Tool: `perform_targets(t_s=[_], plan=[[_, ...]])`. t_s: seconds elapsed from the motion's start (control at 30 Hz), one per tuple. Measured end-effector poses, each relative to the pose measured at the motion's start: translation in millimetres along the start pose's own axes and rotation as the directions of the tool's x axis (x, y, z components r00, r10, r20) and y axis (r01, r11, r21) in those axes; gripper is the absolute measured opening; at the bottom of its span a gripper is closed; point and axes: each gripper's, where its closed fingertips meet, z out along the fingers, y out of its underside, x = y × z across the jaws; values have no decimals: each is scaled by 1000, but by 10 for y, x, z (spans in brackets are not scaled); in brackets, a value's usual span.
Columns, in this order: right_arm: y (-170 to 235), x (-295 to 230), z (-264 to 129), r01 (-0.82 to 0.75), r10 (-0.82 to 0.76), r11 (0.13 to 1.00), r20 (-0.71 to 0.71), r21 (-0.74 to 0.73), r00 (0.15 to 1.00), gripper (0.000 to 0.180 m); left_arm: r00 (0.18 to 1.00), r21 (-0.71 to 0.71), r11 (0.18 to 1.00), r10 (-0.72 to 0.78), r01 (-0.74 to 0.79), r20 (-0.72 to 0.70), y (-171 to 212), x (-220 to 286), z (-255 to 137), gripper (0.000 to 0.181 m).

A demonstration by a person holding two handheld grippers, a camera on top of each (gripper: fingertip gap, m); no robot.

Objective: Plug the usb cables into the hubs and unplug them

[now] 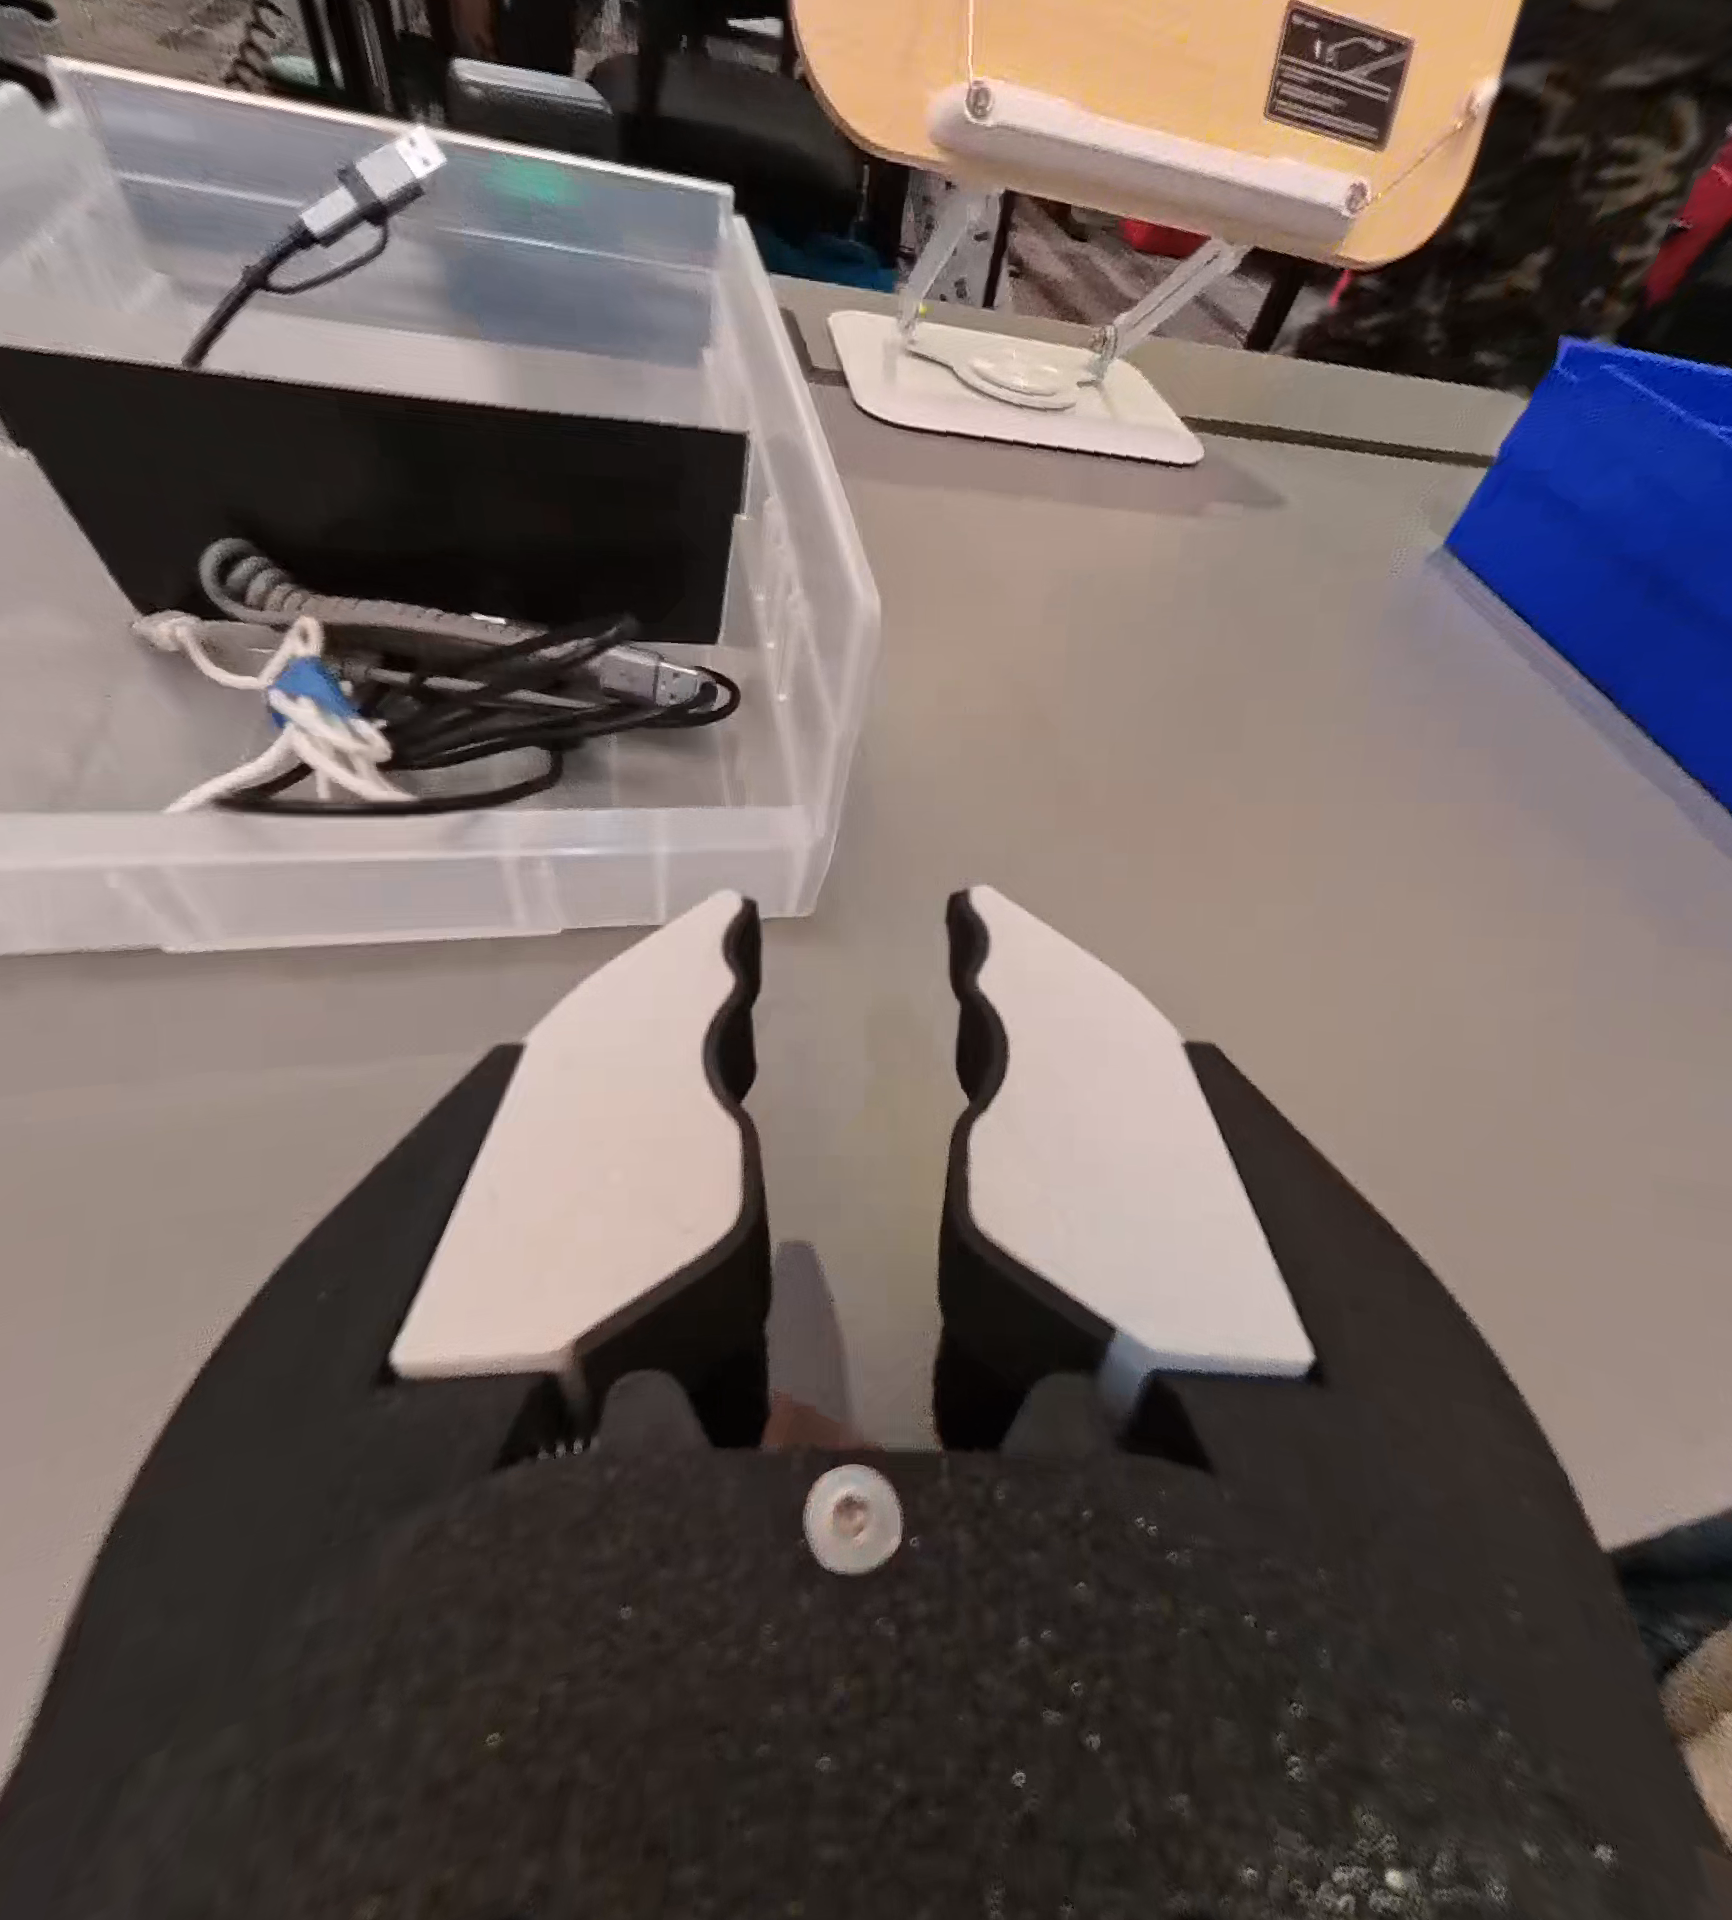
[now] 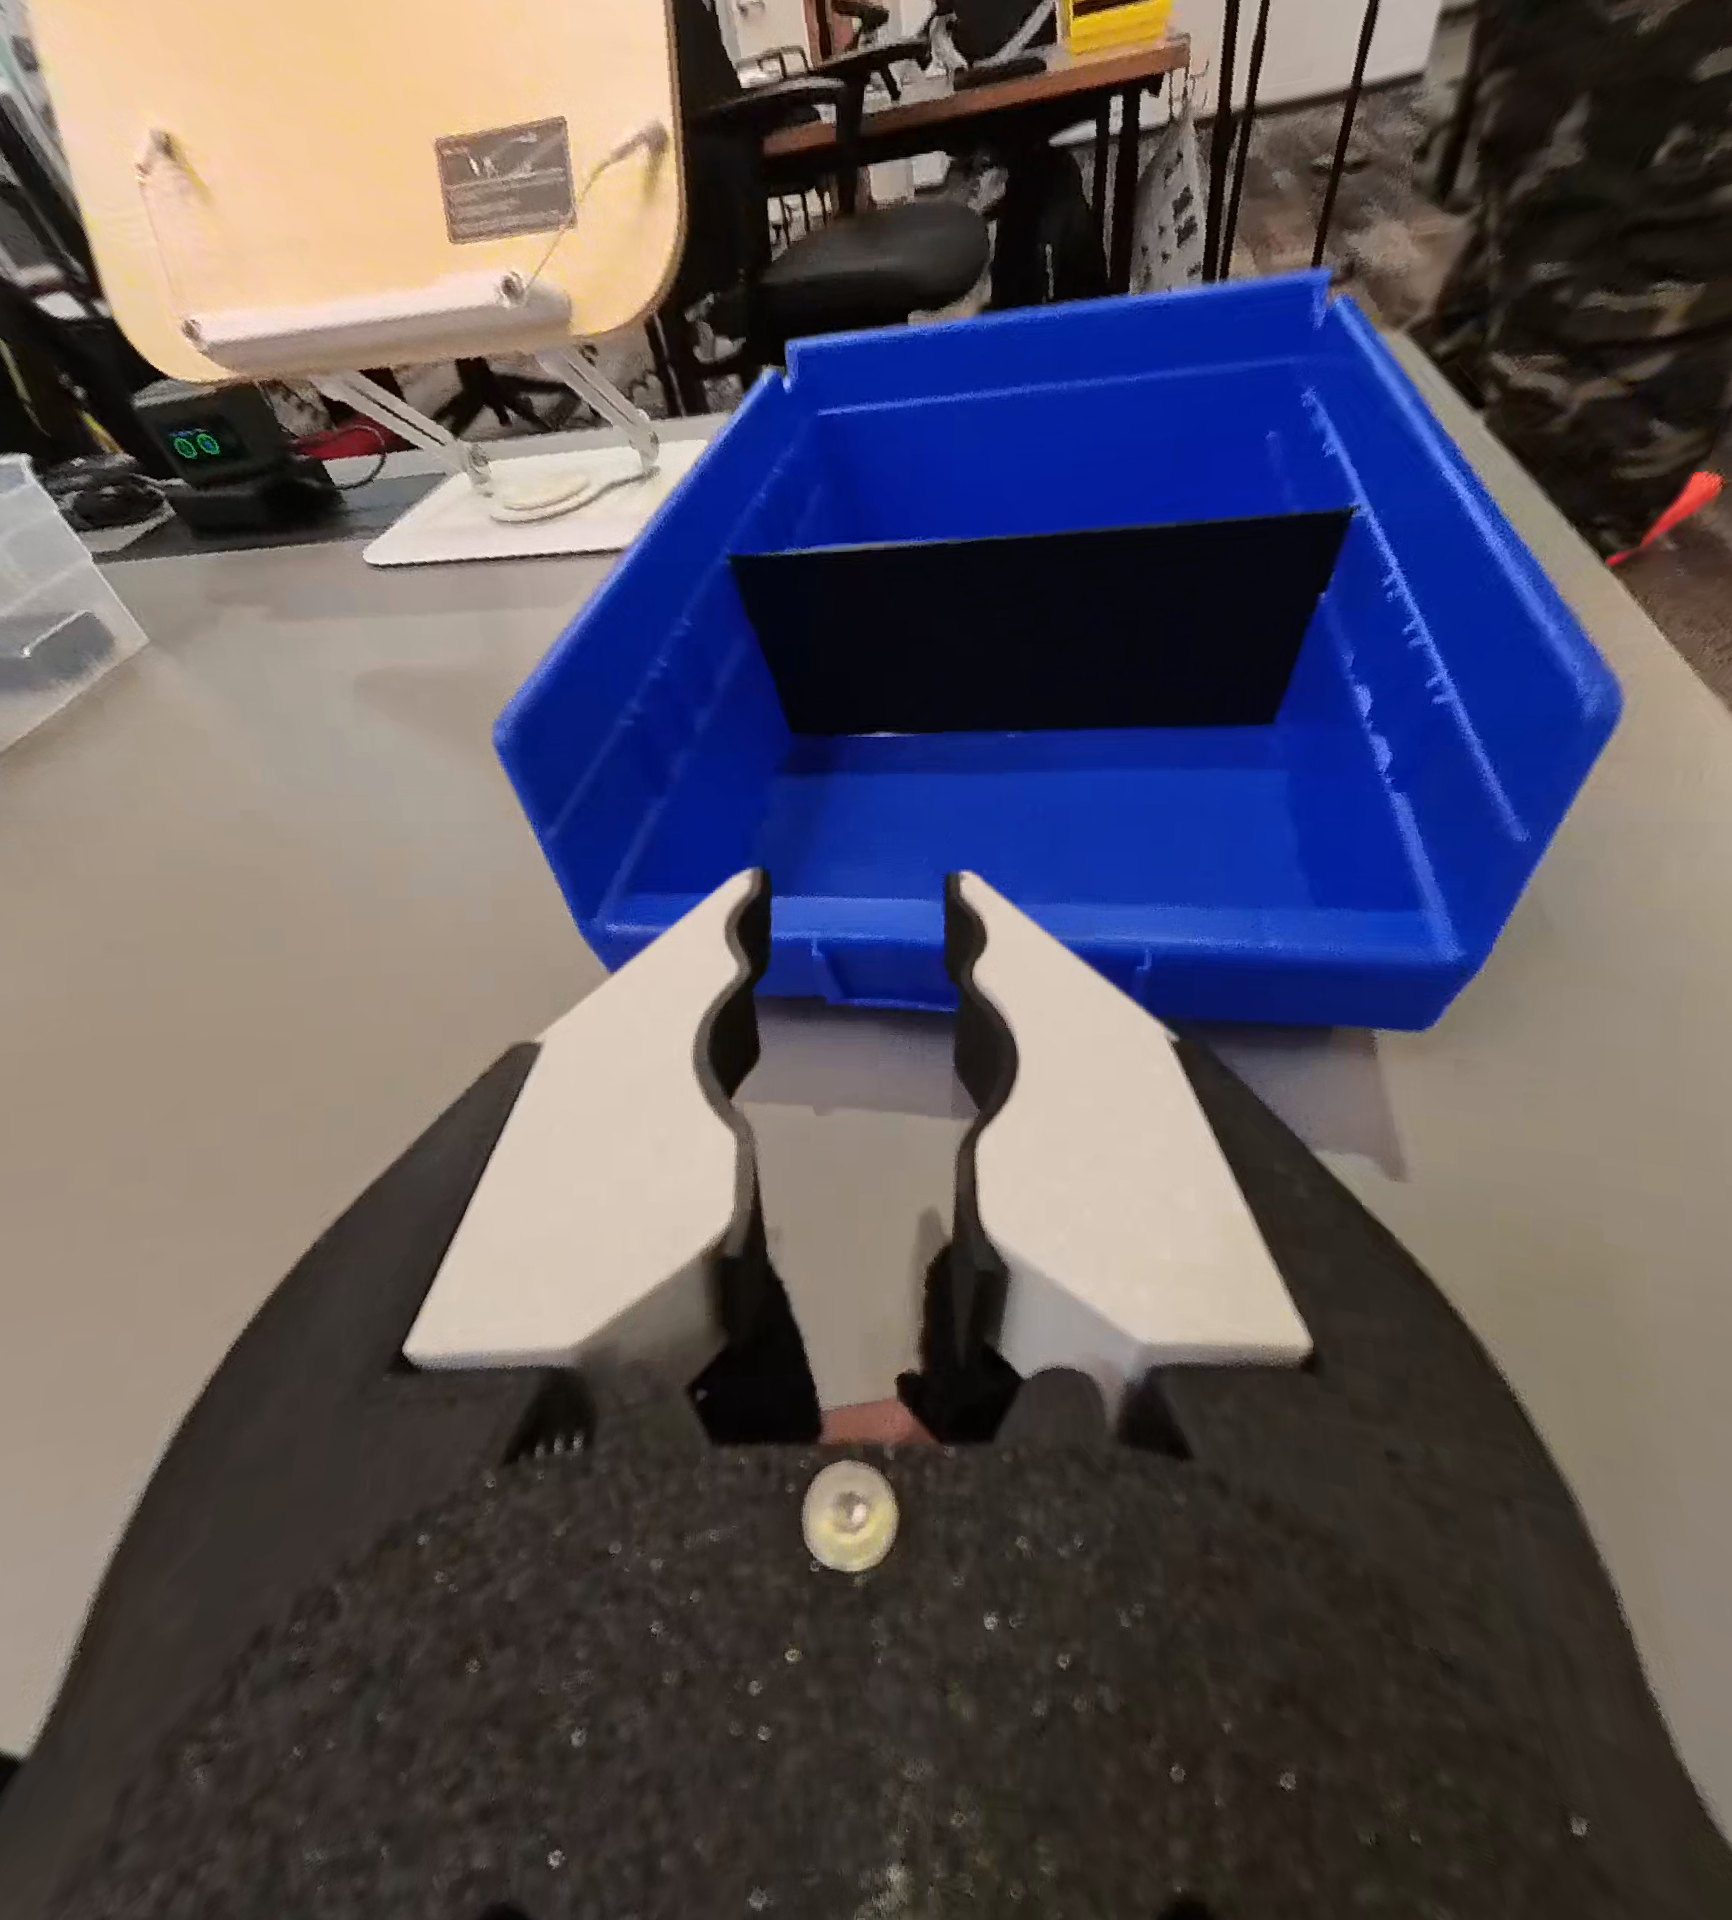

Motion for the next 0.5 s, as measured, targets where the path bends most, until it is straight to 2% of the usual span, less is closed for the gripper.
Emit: perform_targets(t_s=[0.3, 0.5], plan=[[68, -196, 135, -23, 23, 1000, 52, -7, 998, 32, 996, -68, 994, 85, -84, 14, 134, -36, 169, 34], [77, -236, 219, -65, 66, 998, 84, -19, 994, 31, 999, -80, 996, 46, -45, 9, 160, -77, 197, 34]])
